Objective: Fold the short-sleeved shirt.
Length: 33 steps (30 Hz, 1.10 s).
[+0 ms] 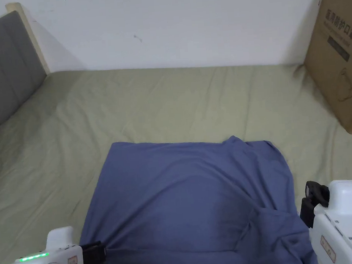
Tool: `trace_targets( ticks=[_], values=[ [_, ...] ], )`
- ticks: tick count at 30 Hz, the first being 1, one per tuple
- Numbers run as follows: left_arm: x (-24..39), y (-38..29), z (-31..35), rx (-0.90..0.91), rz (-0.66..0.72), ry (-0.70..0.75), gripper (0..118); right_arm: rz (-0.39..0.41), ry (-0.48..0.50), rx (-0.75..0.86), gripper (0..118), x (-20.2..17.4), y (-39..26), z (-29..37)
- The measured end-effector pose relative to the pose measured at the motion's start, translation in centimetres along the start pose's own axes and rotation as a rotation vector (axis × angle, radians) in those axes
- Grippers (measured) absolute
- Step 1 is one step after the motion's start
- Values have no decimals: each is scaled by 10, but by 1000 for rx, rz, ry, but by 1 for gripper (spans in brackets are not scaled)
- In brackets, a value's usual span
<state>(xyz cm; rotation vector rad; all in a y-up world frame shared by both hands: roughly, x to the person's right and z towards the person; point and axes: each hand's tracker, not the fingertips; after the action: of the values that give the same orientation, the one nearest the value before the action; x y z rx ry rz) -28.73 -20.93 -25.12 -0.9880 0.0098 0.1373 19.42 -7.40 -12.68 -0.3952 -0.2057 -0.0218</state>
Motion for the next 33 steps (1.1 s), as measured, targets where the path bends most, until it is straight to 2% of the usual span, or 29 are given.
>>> trace_targets(
  ticks=[1,2,4,5,6,10,11,12,14,15,16,19,20,21,22,23,24,25,26,28,33],
  values=[
    [0,-1,-4,3,-5,-2,95,-3,-6,-8,0,2,-2,0],
    [0,-3,-7,-2,-12,-2,75,-8,-10,-15,0,5,-4,-1],
    [1,-6,-11,-29,-35,-5,25,-17,-20,-32,0,10,-8,-2],
    [0,-8,-11,-47,-45,-18,14,-21,-26,-42,0,13,-11,-3],
    [2,-8,-9,-27,-33,-33,5,-30,-30,-58,0,16,-14,-4],
    [7,-4,5,15,-31,-43,3,-76,-29,-224,0,31,-40,-26],
    [7,-2,9,23,-22,-53,3,-78,-29,-281,9,34,-50,-33],
    [7,1,12,31,-19,-58,3,-82,-38,-320,28,35,-60,-39],
    [7,6,17,49,-24,-67,3,-86,-20,-412,86,38,-84,-53],
    [8,8,19,56,-32,-67,3,-81,-17,-460,104,37,-94,-60],
    [8,9,21,58,-36,-69,3,-81,-11,-499,113,36,-102,-65],
    [9,11,20,59,-40,-72,3,-94,-13,-535,110,32,-124,-75],
    [8,12,20,59,-37,-73,3,-86,-13,-566,106,32,-130,-80],
    [8,11,19,57,-34,-74,3,-87,-10,-584,93,31,-134,-84],
    [7,11,19,55,-30,-75,3,-85,-10,-590,52,30,-135,-82],
    [7,11,19,51,-24,-78,3,-84,-8,-589,21,30,-135,-80],
    [7,11,19,51,-20,-79,3,-90,6,-588,8,29,-134,-78],
    [6,11,20,51,-15,-83,3,-111,56,-567,8,29,-130,-73],
    [6,11,20,53,-11,-83,3,-99,45,-548,7,27,-126,-69],
    [6,14,23,55,-2,-88,3,-25,31,-493,7,24,-114,-64],
    [9,42,24,90,6,-106,3,-14,37,-360,7,22,-67,-69]
  ],
)
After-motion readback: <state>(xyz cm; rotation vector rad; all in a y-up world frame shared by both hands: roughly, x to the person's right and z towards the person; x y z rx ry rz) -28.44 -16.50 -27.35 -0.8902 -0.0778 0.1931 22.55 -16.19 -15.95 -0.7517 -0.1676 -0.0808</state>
